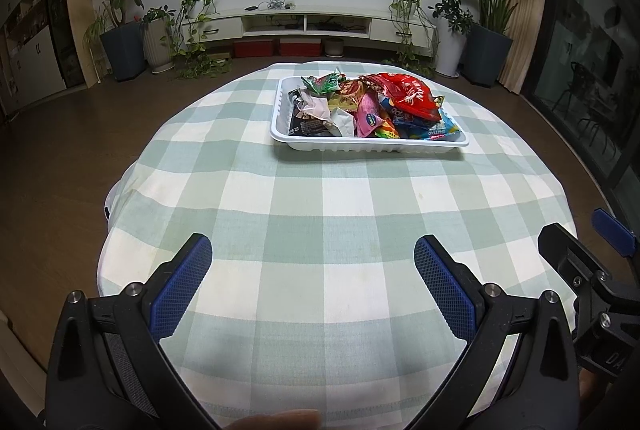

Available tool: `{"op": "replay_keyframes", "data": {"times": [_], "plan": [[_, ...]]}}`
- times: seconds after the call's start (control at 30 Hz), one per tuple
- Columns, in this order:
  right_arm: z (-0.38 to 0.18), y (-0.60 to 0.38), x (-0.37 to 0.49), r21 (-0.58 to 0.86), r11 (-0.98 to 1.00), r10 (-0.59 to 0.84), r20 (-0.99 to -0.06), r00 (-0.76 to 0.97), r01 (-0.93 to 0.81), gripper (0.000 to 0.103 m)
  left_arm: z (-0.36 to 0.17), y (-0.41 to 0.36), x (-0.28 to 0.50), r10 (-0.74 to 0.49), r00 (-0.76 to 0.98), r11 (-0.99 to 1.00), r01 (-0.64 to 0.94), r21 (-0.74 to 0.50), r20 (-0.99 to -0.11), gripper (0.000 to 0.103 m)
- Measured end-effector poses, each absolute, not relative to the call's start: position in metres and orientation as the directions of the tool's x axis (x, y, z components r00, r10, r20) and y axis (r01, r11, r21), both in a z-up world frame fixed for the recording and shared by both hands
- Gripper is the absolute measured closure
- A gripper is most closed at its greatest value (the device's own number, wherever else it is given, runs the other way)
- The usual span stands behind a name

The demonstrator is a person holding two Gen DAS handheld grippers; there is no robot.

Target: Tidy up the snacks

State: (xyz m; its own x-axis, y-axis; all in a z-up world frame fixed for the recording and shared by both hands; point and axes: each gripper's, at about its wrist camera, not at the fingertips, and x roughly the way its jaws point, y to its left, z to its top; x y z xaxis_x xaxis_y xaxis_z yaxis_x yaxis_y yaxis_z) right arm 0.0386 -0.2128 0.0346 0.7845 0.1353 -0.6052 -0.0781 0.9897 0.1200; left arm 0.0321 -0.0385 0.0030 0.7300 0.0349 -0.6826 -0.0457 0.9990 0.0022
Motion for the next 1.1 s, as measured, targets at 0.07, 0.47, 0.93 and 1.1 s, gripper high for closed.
{"op": "replay_keyframes", "data": {"times": [0.07,0.47,0.93,1.1], "plan": [[0.0347,-0.2127,0.0387,0.119,0.99,0.135,-0.605,0.785,-0.078,0.0,0.0026,-0.0382,0.0321,0.034,0.73,0.999,-0.045,0.001,-0.683,0.0],[0.0349,-0.2123,0.0376,0.12,0.99,0.135,-0.606,0.784,-0.078,0.0,0.0024,-0.0385,0.0312,0.034,0.729,0.999,-0.045,0.001,-0.684,0.0],[0.0348,-0.2112,0.036,0.119,0.99,0.137,-0.608,0.782,-0.08,0.0,0.0023,-0.0388,0.0307,0.034,0.729,0.999,-0.045,0.001,-0.684,0.0],[0.0352,-0.2113,0.0359,0.119,0.99,0.137,-0.61,0.781,-0.08,0.0,0.0028,-0.0388,0.0307,0.034,0.729,0.999,-0.047,0.0,-0.684,0.0]]}}
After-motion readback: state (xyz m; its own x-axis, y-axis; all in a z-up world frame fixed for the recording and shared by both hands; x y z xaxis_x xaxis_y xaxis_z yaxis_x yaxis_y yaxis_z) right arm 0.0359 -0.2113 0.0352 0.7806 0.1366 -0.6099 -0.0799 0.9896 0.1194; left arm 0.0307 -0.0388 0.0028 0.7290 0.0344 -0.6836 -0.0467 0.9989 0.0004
